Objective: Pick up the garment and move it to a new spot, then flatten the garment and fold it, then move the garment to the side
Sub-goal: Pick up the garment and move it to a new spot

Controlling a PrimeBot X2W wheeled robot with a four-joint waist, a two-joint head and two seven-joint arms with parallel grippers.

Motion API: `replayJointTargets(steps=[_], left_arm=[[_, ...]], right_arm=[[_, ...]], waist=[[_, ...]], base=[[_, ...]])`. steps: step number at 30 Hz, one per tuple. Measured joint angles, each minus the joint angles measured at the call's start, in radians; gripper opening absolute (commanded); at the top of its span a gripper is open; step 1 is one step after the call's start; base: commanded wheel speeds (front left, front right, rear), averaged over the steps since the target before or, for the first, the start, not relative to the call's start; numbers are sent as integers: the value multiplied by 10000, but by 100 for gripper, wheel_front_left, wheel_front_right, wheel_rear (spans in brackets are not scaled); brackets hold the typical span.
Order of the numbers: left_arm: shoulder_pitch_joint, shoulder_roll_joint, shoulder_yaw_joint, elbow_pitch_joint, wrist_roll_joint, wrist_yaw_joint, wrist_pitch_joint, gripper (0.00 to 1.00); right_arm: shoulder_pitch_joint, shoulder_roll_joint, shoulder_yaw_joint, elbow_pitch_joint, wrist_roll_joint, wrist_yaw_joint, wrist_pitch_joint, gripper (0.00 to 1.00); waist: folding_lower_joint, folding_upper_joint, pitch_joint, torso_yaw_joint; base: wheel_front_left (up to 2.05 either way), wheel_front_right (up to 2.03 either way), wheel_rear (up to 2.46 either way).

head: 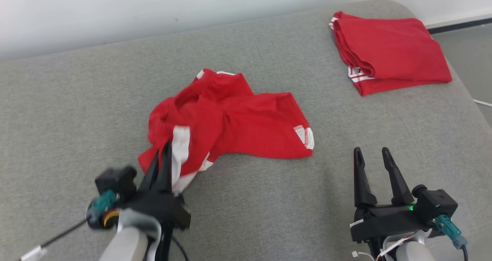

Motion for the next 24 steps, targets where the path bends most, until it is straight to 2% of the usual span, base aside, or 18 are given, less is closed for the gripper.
replayJointTargets(steps=[4,5,6,14,24], left_arm=[[559,-8,82,230,-86,-10,-245,2],[622,8,54,265,-27,-6,-316,47],[652,29,40,270,48,2,-360,100],[666,280,395,-374,819,40,-629,100],[1699,807,1599,-1649,1806,33,-654,100]], right_arm=[[16,6,0,48,-75,0,0,100],[29,4,-4,54,-81,0,0,100],[46,2,-13,58,-100,0,0,100],[194,4,-109,-10,-255,0,0,100],[582,-6,-121,-77,-443,0,0,100]], waist=[[0,1,-100,188],[0,0,-136,235],[0,1,-176,279],[0,0,-543,710],[-1,0,-1265,1249]], base=[[0,0,0],[0,0,0],[0,0,0],[0,0,0],[0,0,0]])
